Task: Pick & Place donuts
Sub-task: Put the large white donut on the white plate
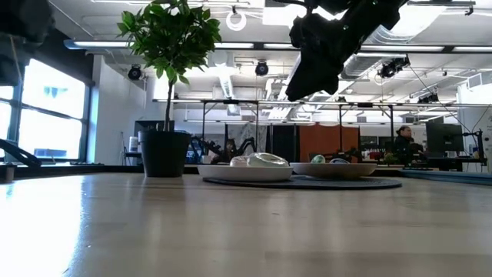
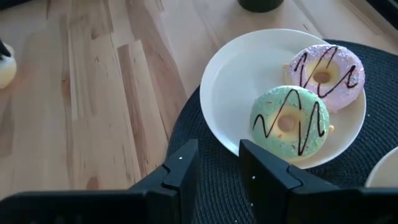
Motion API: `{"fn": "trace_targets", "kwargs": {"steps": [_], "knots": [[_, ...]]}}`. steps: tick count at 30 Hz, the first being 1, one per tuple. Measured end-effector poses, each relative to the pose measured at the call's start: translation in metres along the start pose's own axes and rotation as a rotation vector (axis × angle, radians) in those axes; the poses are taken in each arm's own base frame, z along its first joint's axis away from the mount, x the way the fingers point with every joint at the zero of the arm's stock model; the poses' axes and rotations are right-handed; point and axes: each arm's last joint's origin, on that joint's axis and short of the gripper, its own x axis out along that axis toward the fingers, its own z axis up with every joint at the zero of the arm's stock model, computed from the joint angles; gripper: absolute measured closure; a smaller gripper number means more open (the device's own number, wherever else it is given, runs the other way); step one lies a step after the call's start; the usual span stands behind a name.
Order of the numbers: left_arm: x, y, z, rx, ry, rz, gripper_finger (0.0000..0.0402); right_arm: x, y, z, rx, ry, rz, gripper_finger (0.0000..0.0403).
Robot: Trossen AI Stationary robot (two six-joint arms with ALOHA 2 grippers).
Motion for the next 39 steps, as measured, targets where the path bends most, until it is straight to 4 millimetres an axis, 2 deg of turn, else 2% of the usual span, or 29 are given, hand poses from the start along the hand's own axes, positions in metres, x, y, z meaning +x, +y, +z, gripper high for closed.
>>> {"fn": "trace_targets", "kwargs": {"steps": [9,14,20,27,33,39], "knots": [[-0.019,-0.007,0.020,0.139,-0.093,0.019,0.0399,0.000,0.000,0.001,-0.017,-0.007,0.002,0.0289],[-0.017,0.009,0.043,0.179,-0.212,0.163,0.0400,0.000,0.001,0.003,-0.017,-0.032,0.008,0.0289],[-0.014,0.052,0.095,0.156,-0.293,0.329,0.0400,0.000,0.002,0.005,-0.020,-0.053,0.016,0.0289],[-0.015,0.111,0.153,0.162,-0.367,0.421,0.0401,0.000,0.003,0.004,-0.026,-0.049,0.016,0.0289],[-0.029,0.156,0.188,0.142,-0.377,0.392,0.0401,0.000,0.003,0.004,-0.054,-0.046,0.015,0.0289],[-0.036,0.200,0.209,0.104,-0.437,0.289,0.0401,0.000,0.002,0.004,-0.054,-0.045,0.015,0.0289]]}}
